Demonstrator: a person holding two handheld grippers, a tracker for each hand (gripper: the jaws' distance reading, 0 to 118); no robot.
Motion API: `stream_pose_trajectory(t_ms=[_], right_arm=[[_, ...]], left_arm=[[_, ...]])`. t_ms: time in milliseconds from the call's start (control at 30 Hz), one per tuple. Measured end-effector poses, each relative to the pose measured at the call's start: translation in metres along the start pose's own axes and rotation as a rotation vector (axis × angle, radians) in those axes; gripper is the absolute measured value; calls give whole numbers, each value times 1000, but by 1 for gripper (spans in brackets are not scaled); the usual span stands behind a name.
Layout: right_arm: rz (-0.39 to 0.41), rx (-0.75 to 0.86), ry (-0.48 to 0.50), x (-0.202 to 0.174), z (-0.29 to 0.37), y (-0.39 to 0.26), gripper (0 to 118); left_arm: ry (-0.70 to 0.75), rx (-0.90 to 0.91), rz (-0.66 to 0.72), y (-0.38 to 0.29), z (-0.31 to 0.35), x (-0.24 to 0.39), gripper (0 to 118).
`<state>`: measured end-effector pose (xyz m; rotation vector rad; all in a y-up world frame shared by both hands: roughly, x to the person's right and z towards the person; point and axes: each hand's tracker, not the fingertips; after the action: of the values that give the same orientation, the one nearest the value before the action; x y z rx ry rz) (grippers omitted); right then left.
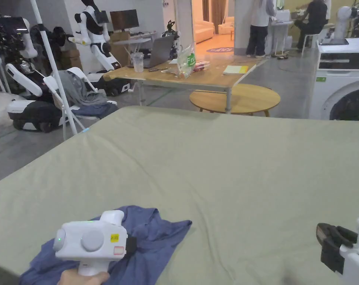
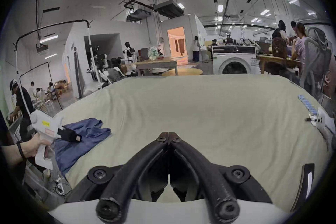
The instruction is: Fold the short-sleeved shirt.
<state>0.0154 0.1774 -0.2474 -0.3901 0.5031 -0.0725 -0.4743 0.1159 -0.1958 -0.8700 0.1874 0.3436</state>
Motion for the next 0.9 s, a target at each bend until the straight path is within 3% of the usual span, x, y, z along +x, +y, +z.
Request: stream_pose_trajectory(t_ms=[100,167,267,367,467,533,667,767,900], right_arm=[[7,18,14,5,10,7,0],[2,45,5,10,17,11,0],[-57,74,8,20,23,17,0],[-62,86,-6,29,30,23,0],[-56,115,-37,40,43,29,0],[-57,129,-73,50,54,32,0],[-72,141,-147,79,76,39,0],[-60,152,-207,99,100,42,0],[-47,165,-278,125,137,44,0]], left_arm=[[-73,139,107,36,43,-12,0],[-10,261,-4,64,97,9,0],[-13,439,-45,129,162,31,0],[-4,573,-133,198,223,86,0],[76,644,-332,239,248,155,0],[75,656,-415,247,243,201,0],[-79,611,-470,219,183,296,0],[-267,409,-497,172,84,332,0],[-502,186,-424,68,-5,400,0]])
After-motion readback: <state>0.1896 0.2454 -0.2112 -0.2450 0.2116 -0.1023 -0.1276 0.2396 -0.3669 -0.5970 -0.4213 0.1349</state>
